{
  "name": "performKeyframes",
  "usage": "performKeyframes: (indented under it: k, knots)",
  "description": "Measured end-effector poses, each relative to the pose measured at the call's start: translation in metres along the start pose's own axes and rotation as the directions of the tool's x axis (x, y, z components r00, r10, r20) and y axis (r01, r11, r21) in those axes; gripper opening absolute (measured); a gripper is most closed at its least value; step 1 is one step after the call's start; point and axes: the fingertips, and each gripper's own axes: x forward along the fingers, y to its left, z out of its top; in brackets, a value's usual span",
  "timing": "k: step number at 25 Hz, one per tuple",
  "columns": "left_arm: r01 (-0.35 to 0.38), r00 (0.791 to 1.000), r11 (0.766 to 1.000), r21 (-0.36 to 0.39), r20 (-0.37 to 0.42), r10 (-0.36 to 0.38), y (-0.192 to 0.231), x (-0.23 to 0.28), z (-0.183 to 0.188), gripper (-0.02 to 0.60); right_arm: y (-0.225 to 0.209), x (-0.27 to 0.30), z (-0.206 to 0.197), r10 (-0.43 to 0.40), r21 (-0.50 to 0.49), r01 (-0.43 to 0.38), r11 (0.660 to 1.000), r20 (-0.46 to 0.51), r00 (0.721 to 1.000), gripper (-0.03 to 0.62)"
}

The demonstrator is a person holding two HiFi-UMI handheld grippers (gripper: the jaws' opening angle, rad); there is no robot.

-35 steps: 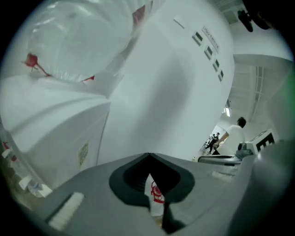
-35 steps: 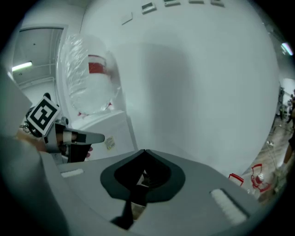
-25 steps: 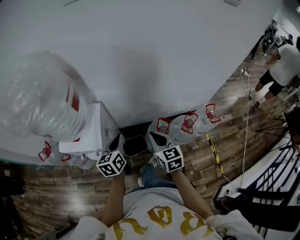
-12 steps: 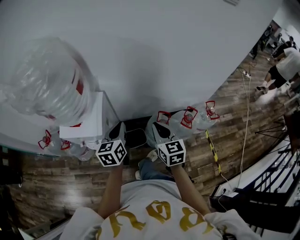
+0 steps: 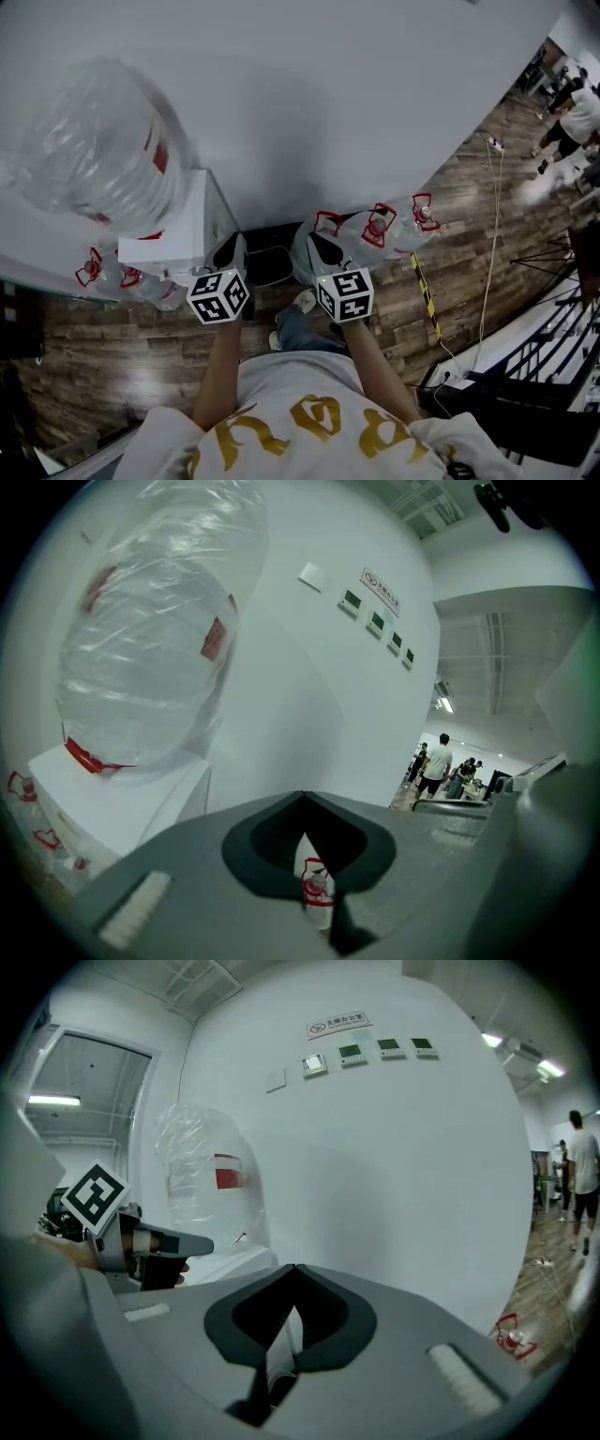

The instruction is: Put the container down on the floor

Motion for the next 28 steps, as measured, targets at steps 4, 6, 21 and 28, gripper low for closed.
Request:
performKeyframes:
  k: [4,6,21,28]
  knots:
    - [0.001,1.000,1.000,0.003,0.002,-0.001,-0.002,-0.002,-0.001,0.002,0.005,0.000,0.002,0.018,0.000,-0.018,1.000,0.004,1.000,0.025]
    - [0.002,1.000,1.000,0.003,0.001,-0.002,-0.002,-0.002,-0.001,0.002,0.007,0.000,0.002,0.020,-0.003,-0.020,1.000,0.002,1.000,0.025]
    - [0.002,1.000,1.000,0.007,-0.017,-0.002,0.002,0.004,-0.008,0.002,0.004,0.005,-0.004,0.007,0.010,-0.007,1.000,-0.016,1.000,0.025]
    - [-0.016,0.999,1.000,0.015,-0.029,0.016,0.008,0.006,-0.010,0.002,0.005,0.010,-0.009,0.009,0.012,-0.008,1.000,-0.033,0.999,0.025]
